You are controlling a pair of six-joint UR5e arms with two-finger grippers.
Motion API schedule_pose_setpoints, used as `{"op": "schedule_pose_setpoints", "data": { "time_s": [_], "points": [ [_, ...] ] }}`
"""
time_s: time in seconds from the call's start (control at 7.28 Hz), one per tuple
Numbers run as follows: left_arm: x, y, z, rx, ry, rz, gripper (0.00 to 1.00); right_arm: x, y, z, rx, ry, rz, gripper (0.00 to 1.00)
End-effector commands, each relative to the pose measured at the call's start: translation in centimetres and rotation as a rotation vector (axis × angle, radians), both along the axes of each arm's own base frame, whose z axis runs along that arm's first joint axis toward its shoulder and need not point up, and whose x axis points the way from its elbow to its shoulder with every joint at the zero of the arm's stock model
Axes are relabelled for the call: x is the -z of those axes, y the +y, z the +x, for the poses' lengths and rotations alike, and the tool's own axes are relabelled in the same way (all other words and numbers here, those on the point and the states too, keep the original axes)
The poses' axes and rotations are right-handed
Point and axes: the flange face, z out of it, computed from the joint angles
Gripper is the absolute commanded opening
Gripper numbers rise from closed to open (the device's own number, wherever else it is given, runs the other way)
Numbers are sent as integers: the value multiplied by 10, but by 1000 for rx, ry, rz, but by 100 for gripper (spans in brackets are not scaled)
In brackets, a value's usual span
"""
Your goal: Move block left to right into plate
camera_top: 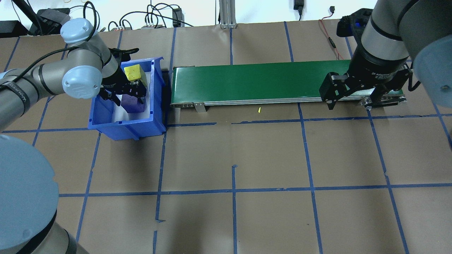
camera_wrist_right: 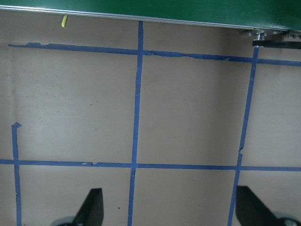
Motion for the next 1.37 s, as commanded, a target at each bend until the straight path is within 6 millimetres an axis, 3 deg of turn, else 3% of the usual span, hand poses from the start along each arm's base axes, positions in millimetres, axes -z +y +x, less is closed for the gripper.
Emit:
{"op": "schedule_pose_setpoints", "data": {
  "time_s": [0.0,0.27,0.41,0.55,0.69,0.96,1.1,1.24],
  "points": [
    [-13,-2,0,-7,-2,-25,27,-3,2,-1,1,2,-3,100],
    [-67,6,-6,-8,17,-61,27,0,2,0,-1,0,1,100],
    [-115,9,-21,-47,11,-101,27,-6,2,-1,-13,8,-7,100],
    [-160,15,-61,-65,4,-143,27,2,-1,1,-46,-1,1,100],
    [-179,17,-103,-39,7,-175,27,6,-14,4,-41,-6,-44,100],
    [-162,14,-163,45,18,-188,30,15,-35,11,-29,-72,-83,100],
    [-139,-6,-177,60,24,-228,30,13,-47,10,-26,-78,-118,100],
    [-111,-25,-184,67,29,-239,32,24,-62,15,-31,-128,-142,100]
  ]
}}
